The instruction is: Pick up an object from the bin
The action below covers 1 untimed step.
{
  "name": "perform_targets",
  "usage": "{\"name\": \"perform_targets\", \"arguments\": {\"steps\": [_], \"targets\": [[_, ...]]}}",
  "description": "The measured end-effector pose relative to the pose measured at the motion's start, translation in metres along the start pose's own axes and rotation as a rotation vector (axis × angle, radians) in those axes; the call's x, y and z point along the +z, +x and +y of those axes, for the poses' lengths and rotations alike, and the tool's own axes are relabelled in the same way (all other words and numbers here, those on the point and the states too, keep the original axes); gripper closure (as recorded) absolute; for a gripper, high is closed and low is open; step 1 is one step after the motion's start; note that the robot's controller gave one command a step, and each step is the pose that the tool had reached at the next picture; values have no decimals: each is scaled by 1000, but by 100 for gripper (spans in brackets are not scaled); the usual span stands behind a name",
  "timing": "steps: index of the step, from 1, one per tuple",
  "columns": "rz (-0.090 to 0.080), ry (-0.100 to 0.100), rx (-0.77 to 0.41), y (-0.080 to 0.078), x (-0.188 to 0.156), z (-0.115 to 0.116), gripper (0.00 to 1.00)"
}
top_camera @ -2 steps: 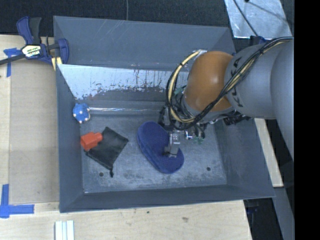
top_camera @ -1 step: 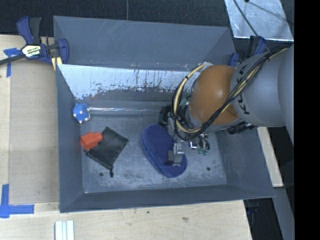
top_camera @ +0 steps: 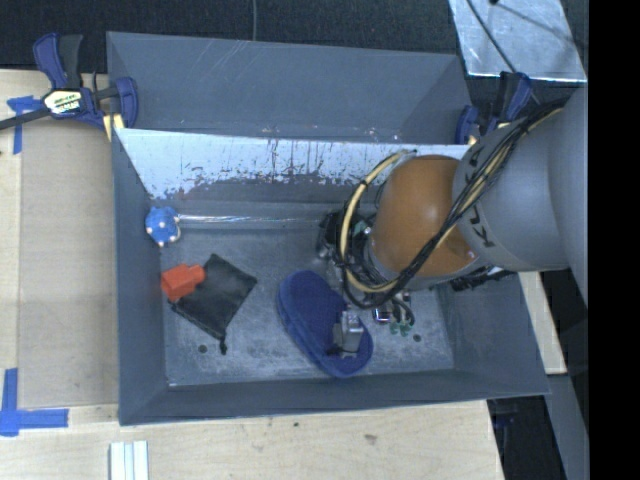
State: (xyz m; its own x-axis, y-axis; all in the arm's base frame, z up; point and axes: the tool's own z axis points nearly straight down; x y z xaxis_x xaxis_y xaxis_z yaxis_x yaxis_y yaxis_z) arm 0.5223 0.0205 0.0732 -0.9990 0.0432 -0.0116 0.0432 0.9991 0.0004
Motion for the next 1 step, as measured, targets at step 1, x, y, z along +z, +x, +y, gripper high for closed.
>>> {"name": "perform_targets", "arguments": {"steps": [1], "targets": [[-16, -1, 2, -5, -4, 0, 100]]}}
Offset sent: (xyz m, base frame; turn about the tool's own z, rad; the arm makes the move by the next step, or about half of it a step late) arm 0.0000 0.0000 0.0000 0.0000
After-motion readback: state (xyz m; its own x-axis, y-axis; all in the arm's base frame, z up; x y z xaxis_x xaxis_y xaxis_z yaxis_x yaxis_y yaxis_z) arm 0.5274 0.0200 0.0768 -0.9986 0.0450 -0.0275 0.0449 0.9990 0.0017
